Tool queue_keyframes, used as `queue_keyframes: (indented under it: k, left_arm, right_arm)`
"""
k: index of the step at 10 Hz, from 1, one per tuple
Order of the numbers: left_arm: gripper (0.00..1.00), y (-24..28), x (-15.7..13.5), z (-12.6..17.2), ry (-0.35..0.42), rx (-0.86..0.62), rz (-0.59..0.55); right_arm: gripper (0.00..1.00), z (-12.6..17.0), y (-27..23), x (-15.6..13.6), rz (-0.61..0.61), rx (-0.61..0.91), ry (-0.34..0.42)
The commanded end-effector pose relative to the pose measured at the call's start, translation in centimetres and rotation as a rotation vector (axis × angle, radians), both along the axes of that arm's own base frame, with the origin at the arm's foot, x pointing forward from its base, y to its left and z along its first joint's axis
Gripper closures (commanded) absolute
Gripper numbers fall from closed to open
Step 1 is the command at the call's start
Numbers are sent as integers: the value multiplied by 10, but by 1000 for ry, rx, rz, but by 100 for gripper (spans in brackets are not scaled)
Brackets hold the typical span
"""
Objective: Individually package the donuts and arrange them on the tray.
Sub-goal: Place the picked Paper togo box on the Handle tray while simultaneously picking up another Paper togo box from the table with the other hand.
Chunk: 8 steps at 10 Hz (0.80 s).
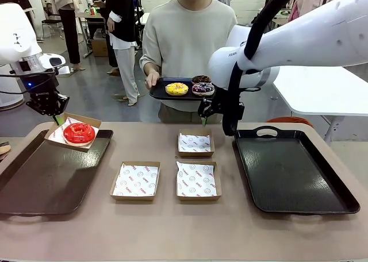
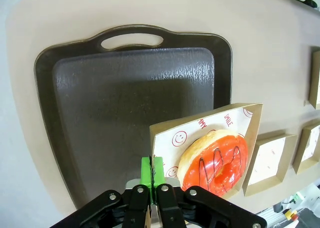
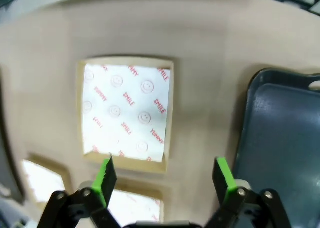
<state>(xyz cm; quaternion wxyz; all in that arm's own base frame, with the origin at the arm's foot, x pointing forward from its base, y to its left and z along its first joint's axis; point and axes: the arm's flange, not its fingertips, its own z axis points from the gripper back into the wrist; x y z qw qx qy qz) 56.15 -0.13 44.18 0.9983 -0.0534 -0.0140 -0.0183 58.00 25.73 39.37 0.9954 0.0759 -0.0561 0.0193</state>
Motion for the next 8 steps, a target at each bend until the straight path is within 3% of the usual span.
queue_keyframes:
  k: [1, 4, 5, 8]
  left_arm:
    - [99, -3, 4, -2, -17, 7, 27]
    - [99, 0, 3, -4, -5, -1, 9]
    - [99, 0, 3, -4, -5, -1, 9]
    - [99, 0, 3, -4, -5, -1, 9]
  right_arm:
    - [0, -12, 14, 17, -91, -31, 17]
    - [0, -9, 10, 13, -70, -26, 48]
    - [0, -24, 8, 13, -81, -7, 33]
    - [0, -24, 8, 13, -81, -7, 33]
